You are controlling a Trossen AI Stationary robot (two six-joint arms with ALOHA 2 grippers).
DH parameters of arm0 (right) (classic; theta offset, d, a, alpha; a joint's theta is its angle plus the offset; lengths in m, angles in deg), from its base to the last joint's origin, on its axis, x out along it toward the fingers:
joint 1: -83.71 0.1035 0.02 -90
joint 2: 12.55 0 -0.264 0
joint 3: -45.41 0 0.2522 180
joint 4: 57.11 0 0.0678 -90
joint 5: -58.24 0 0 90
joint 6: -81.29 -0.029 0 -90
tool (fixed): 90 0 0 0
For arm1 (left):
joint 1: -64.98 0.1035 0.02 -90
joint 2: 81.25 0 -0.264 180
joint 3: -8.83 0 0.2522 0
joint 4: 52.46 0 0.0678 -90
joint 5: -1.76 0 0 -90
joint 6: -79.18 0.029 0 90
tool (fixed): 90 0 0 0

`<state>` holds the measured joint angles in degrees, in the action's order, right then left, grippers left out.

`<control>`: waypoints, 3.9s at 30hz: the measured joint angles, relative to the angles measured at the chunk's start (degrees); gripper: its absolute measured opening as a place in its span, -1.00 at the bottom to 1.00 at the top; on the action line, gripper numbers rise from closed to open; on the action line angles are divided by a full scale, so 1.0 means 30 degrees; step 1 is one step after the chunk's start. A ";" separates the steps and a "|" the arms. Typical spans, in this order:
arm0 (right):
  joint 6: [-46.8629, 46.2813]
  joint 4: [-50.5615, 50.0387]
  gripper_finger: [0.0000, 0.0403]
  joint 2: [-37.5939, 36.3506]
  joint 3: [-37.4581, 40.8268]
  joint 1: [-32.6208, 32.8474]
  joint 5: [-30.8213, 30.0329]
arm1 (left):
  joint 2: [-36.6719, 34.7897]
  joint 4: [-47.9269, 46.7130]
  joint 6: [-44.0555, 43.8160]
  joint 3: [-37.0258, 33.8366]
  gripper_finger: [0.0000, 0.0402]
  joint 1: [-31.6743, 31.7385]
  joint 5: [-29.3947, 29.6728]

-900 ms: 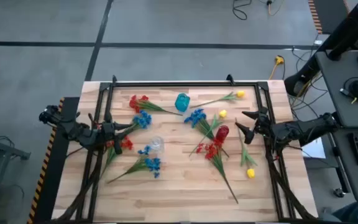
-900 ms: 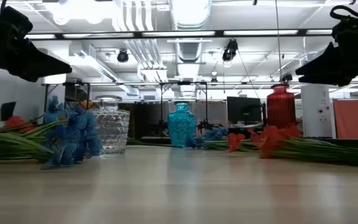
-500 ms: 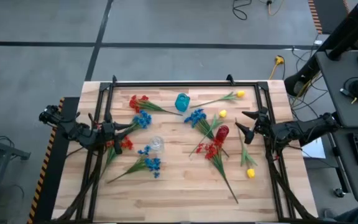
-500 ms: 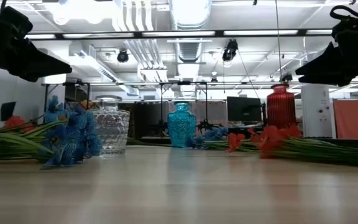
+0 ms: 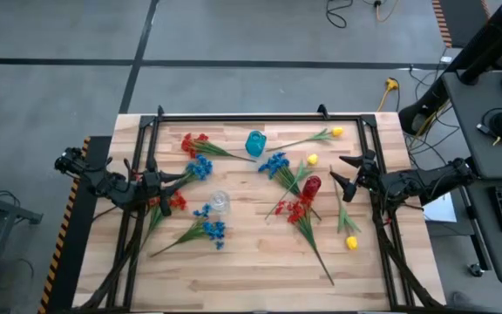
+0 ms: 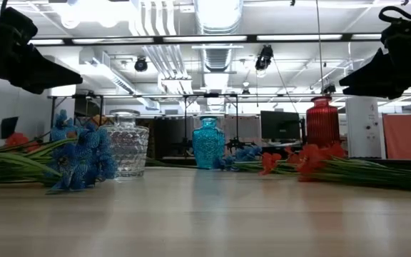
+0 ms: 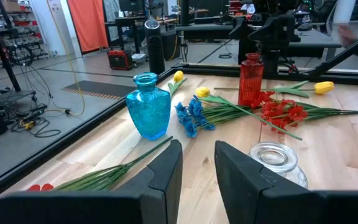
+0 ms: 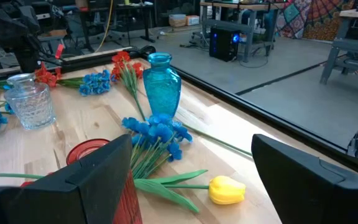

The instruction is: Sort flowers into vase by color

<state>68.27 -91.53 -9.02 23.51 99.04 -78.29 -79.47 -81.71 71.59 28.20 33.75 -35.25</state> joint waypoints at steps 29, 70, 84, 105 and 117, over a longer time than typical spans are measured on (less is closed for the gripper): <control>0.0000 0.0000 0.60 -0.0007 0.0000 0.0007 0.0003 | 0.0007 0.0003 0.0003 0.0003 -0.61 0.0000 -0.0003; -0.0064 0.0146 0.60 -0.0007 0.0007 0.0000 -0.0022 | 0.0007 0.0223 0.0007 -0.0014 -0.61 0.0000 0.0166; -0.6186 0.3127 0.60 -0.0002 0.0007 0.0000 -0.0995 | 0.0007 0.5263 -0.5678 -0.0052 -0.61 0.0029 0.0244; -0.4084 0.3847 0.60 -0.0015 0.0007 0.0000 -0.1520 | 0.3294 1.1796 0.0506 0.2114 -0.61 0.0036 -0.2146; -0.6050 0.5982 0.60 0.0209 0.0000 0.0004 0.1827 | 0.8889 0.5246 -0.0207 0.7346 -0.61 0.0015 -0.1967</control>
<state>50.12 -73.59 -8.40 23.51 99.06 -72.81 -52.80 -65.97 70.96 50.24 33.80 -41.15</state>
